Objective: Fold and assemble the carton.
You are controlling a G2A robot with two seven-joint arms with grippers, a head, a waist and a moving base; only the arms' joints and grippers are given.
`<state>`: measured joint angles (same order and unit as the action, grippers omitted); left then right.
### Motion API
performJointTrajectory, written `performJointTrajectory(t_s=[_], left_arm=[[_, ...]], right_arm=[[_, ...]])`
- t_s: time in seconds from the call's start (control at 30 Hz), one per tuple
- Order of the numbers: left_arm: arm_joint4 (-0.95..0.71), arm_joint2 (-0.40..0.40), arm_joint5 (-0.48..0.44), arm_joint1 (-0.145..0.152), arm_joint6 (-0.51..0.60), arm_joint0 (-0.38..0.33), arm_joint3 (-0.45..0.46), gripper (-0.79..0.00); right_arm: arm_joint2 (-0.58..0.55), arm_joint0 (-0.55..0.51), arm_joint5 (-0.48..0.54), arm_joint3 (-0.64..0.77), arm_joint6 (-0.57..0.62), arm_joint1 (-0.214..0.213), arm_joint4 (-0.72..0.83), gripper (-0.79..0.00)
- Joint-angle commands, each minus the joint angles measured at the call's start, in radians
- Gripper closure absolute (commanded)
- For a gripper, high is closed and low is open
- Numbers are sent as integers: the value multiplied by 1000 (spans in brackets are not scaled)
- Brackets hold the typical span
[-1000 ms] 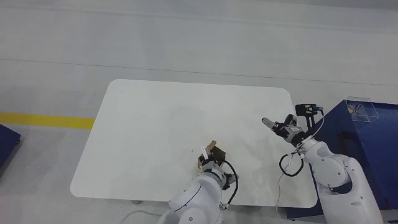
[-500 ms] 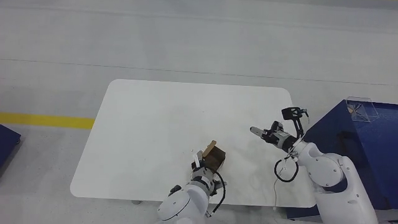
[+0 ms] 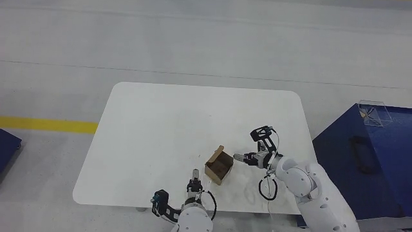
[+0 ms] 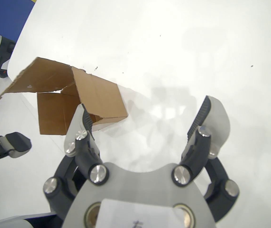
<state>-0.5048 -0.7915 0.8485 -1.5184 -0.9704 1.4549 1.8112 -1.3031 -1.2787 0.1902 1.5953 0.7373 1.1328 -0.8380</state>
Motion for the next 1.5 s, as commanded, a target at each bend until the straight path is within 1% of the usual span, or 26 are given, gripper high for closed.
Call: performJointTrajectory(t_s=[0.0,0.13,0.27,0.47,0.67,0.83,0.9,1.03,1.2,1.37,1.47], left_arm=[[16,4,34,-20,32,-26,-63,-785],[38,8,63,-57,61,-53,-121,-785],[70,4,79,-89,78,-61,-153,-785],[105,-30,87,-133,85,-71,-207,-785],[145,-63,105,-173,104,-81,-258,-785],[152,-74,125,-182,124,-92,-265,-785],[152,-75,129,-183,128,-93,-264,-785],[155,-75,135,-184,134,-96,-268,-785],[158,-76,139,-186,138,-99,-266,-785],[159,-66,137,-184,135,-96,-254,-785],[139,-56,117,-179,115,-90,-220,-785]], right_arm=[[16,6,-7,-10,-12,2,-8,-785],[46,5,-12,-9,-27,6,-34,-785],[67,-5,-20,-1,-44,8,-56,-785],[75,-8,-39,3,-78,10,-75,-785],[60,-4,-57,20,-129,12,-45,-785],[91,34,-63,-9,-123,20,-47,-785],[115,46,-34,-20,-108,23,-46,-785],[151,52,-1,-34,-92,23,-103,-785],[170,62,-26,-60,-105,28,-131,-785],[157,70,-37,-67,-105,29,-112,-785],[149,70,-42,-67,-102,29,-105,-785]])
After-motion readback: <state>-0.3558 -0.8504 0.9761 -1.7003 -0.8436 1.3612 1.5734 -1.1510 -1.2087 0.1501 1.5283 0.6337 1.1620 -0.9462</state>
